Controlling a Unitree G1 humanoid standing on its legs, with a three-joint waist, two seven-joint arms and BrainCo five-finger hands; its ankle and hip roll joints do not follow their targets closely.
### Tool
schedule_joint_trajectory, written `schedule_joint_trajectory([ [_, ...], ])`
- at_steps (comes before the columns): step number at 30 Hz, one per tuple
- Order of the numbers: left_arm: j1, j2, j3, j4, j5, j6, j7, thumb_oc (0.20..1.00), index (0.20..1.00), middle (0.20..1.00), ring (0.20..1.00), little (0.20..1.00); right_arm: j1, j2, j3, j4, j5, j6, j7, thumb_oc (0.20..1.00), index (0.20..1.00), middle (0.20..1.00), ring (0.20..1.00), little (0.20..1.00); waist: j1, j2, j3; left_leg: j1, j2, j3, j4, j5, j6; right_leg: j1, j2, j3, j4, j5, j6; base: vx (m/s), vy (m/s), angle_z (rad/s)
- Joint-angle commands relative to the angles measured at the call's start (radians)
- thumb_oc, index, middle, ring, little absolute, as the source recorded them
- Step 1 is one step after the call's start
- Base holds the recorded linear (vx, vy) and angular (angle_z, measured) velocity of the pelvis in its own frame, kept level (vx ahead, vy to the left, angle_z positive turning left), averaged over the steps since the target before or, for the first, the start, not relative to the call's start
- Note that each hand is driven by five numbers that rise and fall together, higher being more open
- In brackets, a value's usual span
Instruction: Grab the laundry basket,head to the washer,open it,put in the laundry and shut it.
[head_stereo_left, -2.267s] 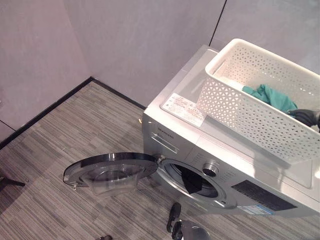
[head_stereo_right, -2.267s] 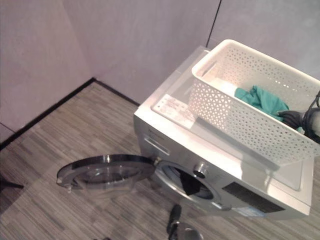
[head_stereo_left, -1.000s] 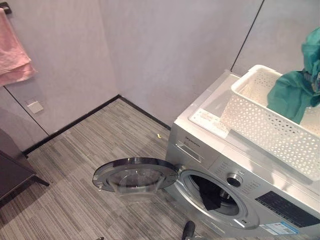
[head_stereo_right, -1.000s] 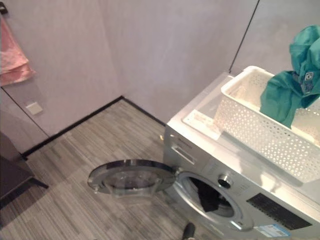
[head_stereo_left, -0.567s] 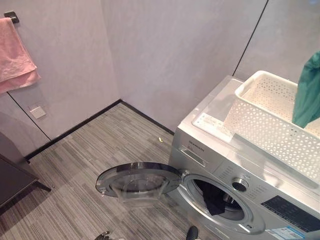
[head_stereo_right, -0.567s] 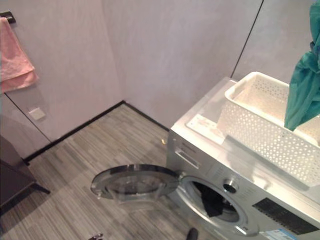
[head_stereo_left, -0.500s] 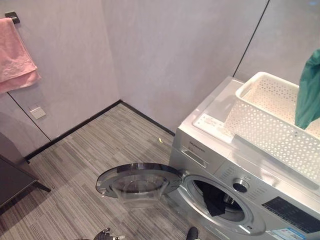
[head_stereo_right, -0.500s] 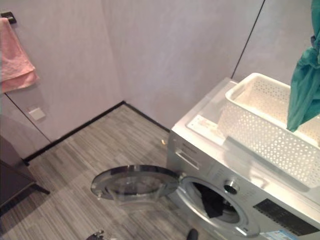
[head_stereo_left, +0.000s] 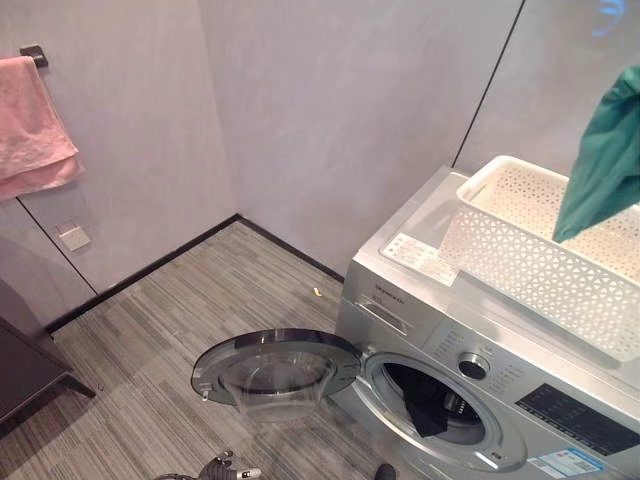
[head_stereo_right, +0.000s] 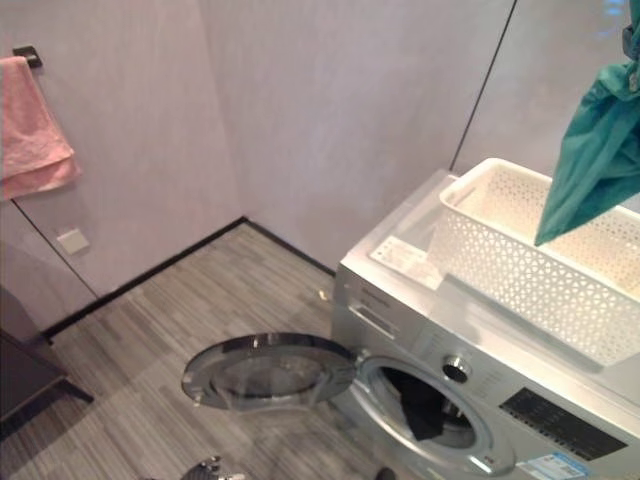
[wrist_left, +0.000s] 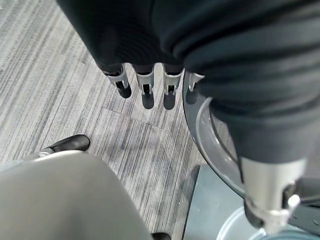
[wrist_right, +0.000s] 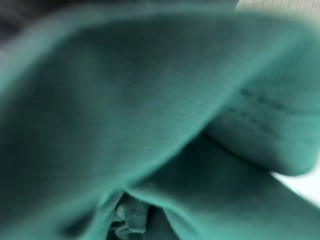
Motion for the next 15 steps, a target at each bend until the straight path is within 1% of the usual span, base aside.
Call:
schedule_joint_trajectory([
  [1, -0.027, 0.028, -0.045, 0.003, -0.008, -0.024, 0.018, 1.0, 1.0, 1.0, 1.0, 1.0, -0.177, 0.001, 0.026, -0.052, -0.025, -0.008, -0.084, 0.2, 0.2, 0.2, 0.2, 0.2, 0.018, -0.057, -0.045, 0.095, 0.0, -0.014, 0.028, -0.13, 0.074, -0.157, -0.071, 0.043, 0.097, 0.009, 0.064, -0.03, 0.015, -0.04],
  [6, -0.031, 0.014, -0.035, 0.028, -0.009, -0.02, 0.027, 1.0, 1.0, 1.0, 1.0, 1.0, -0.191, -0.015, 0.004, -0.119, -0.034, -0.005, -0.101, 0.2, 0.2, 0.2, 0.2, 0.2, 0.009, -0.056, -0.048, 0.106, -0.007, -0.009, 0.023, -0.133, 0.078, -0.159, -0.073, 0.044, 0.1, 0.016, 0.067, -0.02, 0.01, -0.06],
  [11, -0.032, -0.003, -0.021, 0.056, -0.001, -0.018, 0.031, 1.0, 1.0, 1.0, 1.0, 1.0, -0.149, -0.027, -0.057, -0.188, -0.033, -0.008, -0.114, 0.2, 0.2, 0.2, 0.2, 0.2, -0.004, -0.049, -0.05, 0.115, -0.011, -0.004, 0.017, -0.137, 0.082, -0.161, -0.074, 0.05, 0.102, 0.019, 0.068, -0.01, 0.005, -0.07],
  [13, -0.028, -0.011, -0.007, 0.066, -0.001, -0.015, 0.034, 1.0, 1.0, 1.0, 1.0, 1.0, -0.104, -0.033, -0.104, -0.235, -0.044, -0.009, -0.125, 0.2, 0.2, 0.2, 0.2, 0.2, -0.01, -0.042, -0.05, 0.118, -0.014, -0.002, 0.018, -0.138, 0.084, -0.162, -0.073, 0.053, 0.103, 0.02, 0.068, 0.0, 0.0, 0.0],
  [15, -0.028, -0.011, 0.0, 0.075, 0.005, -0.014, 0.035, 1.0, 1.0, 1.0, 1.0, 1.0, -0.035, -0.033, -0.176, -0.289, -0.055, -0.009, -0.127, 0.2, 0.2, 0.2, 0.2, 0.2, -0.013, -0.041, -0.051, 0.119, -0.014, -0.002, 0.017, -0.139, 0.086, -0.163, -0.072, 0.053, 0.105, 0.019, 0.068, 0.0, -0.006, -0.02],
])
